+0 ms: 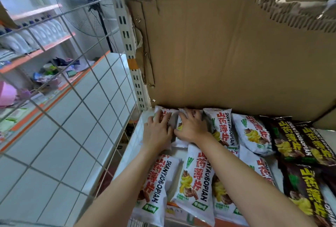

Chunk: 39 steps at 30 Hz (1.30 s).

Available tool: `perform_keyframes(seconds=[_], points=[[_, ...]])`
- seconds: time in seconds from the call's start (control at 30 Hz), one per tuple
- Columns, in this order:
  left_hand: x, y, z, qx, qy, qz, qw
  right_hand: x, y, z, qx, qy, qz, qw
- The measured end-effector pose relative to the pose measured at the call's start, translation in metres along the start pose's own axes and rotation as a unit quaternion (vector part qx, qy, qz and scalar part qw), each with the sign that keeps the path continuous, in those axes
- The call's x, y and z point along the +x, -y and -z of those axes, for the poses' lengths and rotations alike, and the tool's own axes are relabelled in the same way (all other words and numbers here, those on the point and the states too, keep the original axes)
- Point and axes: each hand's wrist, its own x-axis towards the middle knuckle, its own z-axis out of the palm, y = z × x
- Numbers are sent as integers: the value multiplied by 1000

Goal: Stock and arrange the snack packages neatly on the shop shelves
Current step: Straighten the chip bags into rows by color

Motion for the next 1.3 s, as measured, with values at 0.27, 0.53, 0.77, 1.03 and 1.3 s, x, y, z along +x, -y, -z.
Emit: perform_keyframes(seconds=[0.27, 0.53, 0.77, 1.03, 1.3], points=[[-7, -3, 3, -28, -69, -20, 997, -9, -10, 1, 20, -54, 16, 998], [13, 1, -6, 26, 37, -62, 997, 1, -16, -8, 6, -15, 17, 1000], [24, -6, 3, 33, 122, 17, 992, 14, -12, -6, 49, 19, -15, 998], [27, -10, 23, -15, 143, 29, 989, -33, -19, 43, 135, 44, 6, 990], [-111, -5, 59, -80, 113, 43, 989, -160, -24, 42, 63, 47, -56, 995]])
